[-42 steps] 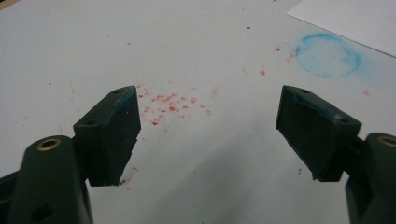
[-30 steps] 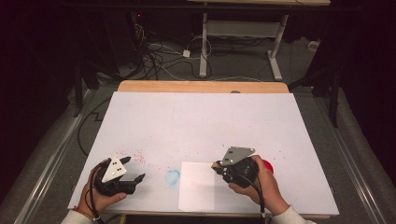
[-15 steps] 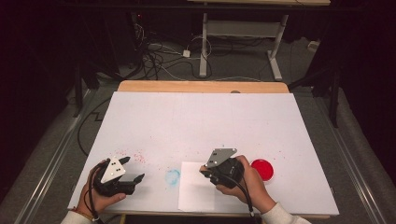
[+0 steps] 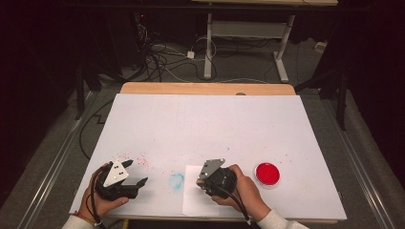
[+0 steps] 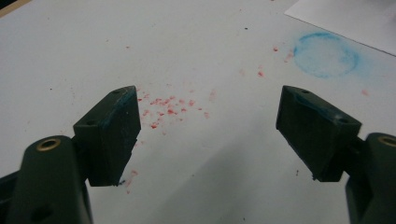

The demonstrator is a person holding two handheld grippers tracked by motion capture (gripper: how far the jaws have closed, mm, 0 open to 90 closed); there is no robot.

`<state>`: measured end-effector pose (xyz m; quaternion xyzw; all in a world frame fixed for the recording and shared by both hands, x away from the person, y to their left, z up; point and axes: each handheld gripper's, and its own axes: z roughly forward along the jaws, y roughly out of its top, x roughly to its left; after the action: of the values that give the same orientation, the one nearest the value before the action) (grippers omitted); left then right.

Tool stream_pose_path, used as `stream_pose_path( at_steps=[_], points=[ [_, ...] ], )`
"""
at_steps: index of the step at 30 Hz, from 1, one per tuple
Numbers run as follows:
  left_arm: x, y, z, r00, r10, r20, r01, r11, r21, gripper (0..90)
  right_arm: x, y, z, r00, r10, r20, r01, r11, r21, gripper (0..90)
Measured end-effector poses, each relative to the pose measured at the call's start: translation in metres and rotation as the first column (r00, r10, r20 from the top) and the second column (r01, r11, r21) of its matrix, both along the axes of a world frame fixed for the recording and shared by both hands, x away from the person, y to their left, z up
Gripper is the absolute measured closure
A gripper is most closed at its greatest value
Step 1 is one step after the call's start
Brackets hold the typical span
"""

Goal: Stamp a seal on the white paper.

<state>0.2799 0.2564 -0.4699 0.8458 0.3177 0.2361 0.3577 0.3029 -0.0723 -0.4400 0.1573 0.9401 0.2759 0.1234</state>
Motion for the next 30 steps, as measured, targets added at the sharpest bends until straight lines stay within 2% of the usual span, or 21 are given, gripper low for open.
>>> stream_pose_path(
  at_steps=[11,13,18,30],
  points=[
    [0.000,0.000,0.000,1.0000,0.001,-0.001,-0.001,1.0000,0.002,21.0,0.006,0.001,-0.016,0.9999,-0.002,-0.011,0.001,0.9985,-0.055,76.1],
    [0.000,0.001,0.000,1.0000,0.002,-0.002,-0.002,1.0000,0.002,21.0,0.007,-0.001,-0.017,0.9996,-0.009,-0.027,0.008,0.9992,-0.040,76.2],
    [-0.001,0.000,0.000,1.0000,0.000,-0.001,0.000,1.0000,0.001,21.0,0.009,-0.003,-0.019,0.9995,-0.002,-0.031,0.001,0.9997,-0.026,76.3],
    [-0.001,0.000,0.000,1.0000,0.003,0.000,-0.003,1.0000,-0.003,21.0,0.008,-0.003,-0.020,0.9994,-0.009,-0.033,0.008,0.9997,-0.022,76.2]
  ],
)
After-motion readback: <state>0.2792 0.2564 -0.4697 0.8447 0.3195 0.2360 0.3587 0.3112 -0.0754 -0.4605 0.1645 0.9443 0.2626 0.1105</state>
